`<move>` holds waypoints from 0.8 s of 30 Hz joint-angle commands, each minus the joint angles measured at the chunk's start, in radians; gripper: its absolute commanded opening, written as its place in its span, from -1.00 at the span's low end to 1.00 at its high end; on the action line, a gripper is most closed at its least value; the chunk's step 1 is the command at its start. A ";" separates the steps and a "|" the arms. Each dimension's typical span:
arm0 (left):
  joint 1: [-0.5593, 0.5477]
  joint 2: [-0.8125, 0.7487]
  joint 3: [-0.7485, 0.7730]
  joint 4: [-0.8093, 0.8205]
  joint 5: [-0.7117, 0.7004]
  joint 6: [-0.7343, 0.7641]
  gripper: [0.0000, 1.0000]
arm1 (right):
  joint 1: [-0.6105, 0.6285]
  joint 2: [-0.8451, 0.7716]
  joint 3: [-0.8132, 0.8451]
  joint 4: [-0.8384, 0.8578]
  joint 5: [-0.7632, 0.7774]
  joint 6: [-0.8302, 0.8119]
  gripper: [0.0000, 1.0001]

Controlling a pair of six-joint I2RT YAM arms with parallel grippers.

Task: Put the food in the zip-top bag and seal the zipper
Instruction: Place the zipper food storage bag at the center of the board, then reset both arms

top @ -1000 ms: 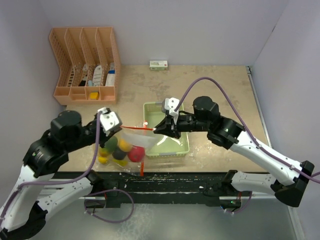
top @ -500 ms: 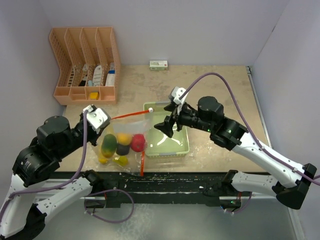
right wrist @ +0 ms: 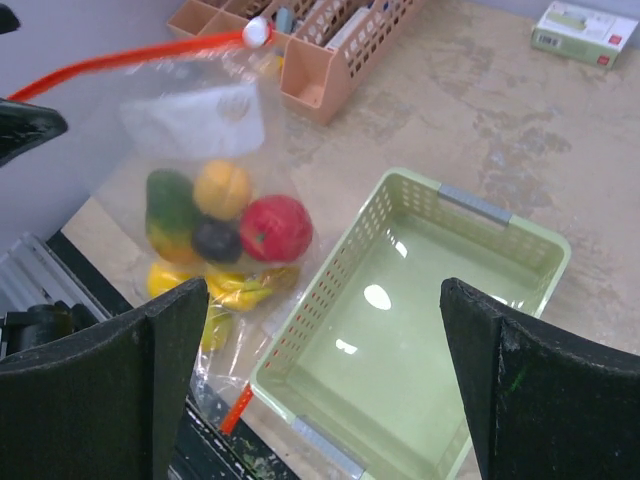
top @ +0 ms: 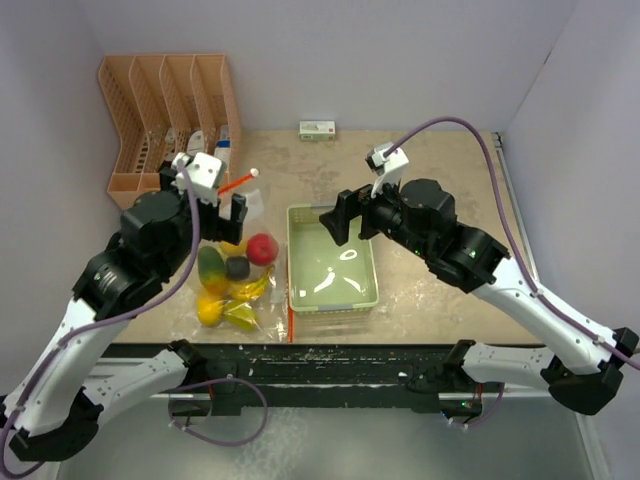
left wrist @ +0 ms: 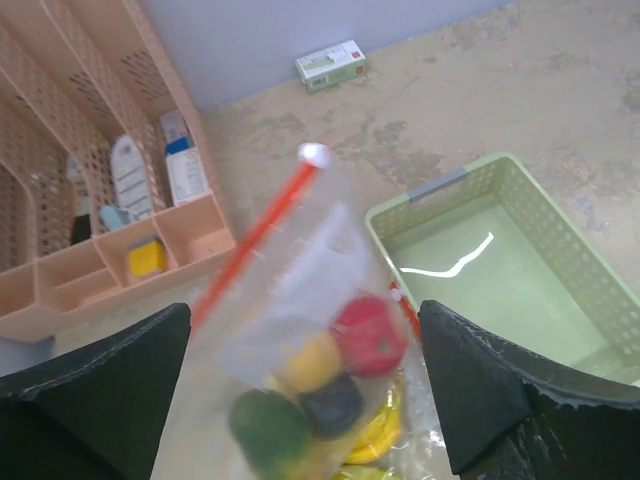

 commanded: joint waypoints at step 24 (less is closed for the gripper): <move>0.005 -0.088 -0.138 0.052 0.052 -0.284 0.99 | -0.001 -0.102 -0.092 -0.086 0.075 0.161 0.99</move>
